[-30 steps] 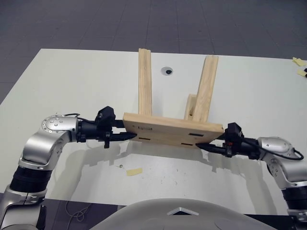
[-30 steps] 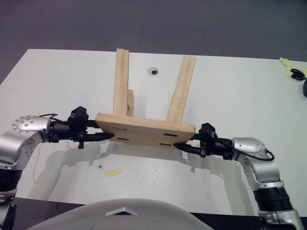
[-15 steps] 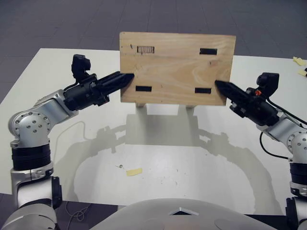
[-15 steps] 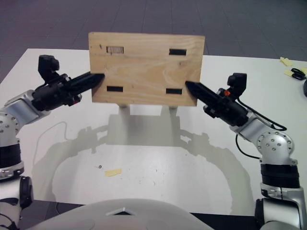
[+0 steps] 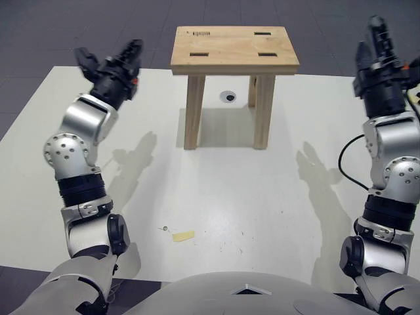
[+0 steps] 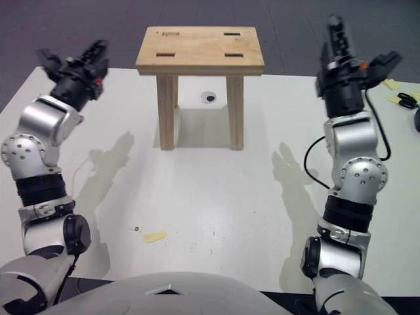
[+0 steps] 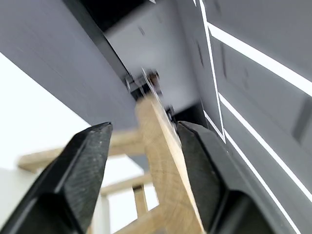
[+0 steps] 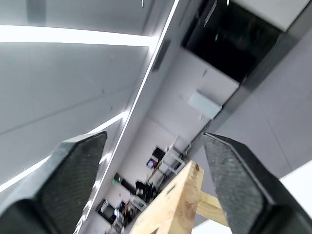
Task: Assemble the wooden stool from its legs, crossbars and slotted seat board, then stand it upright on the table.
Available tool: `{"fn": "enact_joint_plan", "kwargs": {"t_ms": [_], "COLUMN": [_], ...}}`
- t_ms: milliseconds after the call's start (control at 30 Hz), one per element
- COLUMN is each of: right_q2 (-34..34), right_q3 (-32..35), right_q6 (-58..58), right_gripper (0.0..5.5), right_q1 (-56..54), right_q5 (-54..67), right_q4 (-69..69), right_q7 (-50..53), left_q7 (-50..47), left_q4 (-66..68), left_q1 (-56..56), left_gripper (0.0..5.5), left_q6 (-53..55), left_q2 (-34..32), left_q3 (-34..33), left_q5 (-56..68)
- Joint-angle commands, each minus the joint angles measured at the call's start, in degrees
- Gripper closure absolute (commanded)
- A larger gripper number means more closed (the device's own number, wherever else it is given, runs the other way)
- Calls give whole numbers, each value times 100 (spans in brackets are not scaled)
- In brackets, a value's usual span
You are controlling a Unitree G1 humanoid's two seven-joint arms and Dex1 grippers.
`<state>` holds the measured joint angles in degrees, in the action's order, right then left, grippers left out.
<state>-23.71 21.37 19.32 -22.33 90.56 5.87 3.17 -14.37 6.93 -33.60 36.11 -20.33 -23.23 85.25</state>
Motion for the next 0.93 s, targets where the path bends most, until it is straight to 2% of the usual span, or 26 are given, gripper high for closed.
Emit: {"fn": "enact_joint_plan", "kwargs": {"t_ms": [33, 167, 233, 333, 400, 467, 667, 867, 933], "right_q2": [469, 296, 229, 563, 848, 1012, 1035, 1199, 1050], "right_q3": [-141, -1016, -1533, -1614, -1536, -1392, -994, -871, -954], "right_q6": [-87, -982, -1473, -2162, -2368, -2577, -2974, -2934, -2729], "right_gripper": [114, 45, 12, 10, 10, 10, 10, 10, 10], "right_q1": [671, 1173, 1306, 1638, 1889, 2026, 1636, 1595, 1672], "right_q5": [-868, -4126, -5657, -6889, -7211, -7506, -8044, -8062, -8207], "right_q4": [440, 438, 102, -189, -286, -399, -979, -1119, -1107], "right_q7": [65, 120, 308, 768, 1045, 1213, 1192, 965, 731], "left_q7": [315, 768, 849, 1023, 1150, 1295, 1523, 1677, 1647], "left_q4": [189, 24, -93, -44, -63, -67, 39, 147, -72], "left_q1": [-61, 508, 662, 552, 432, 434, 606, 479, 634], "left_gripper": [207, 135, 100, 46, 11, 11, 11, 11, 11], "left_q6": [-362, -1775, -2215, -2823, -3177, -3241, -3131, -3130, -3022], "left_q2": [-73, -655, -582, -441, -405, -278, 40, 304, 341], "left_q3": [-46, 1026, 1171, 1559, 1919, 2066, 1887, 1876, 1808], "left_q5": [-847, -3917, -4578, -5451, -6070, -6330, -6526, -6784, -6813]}}
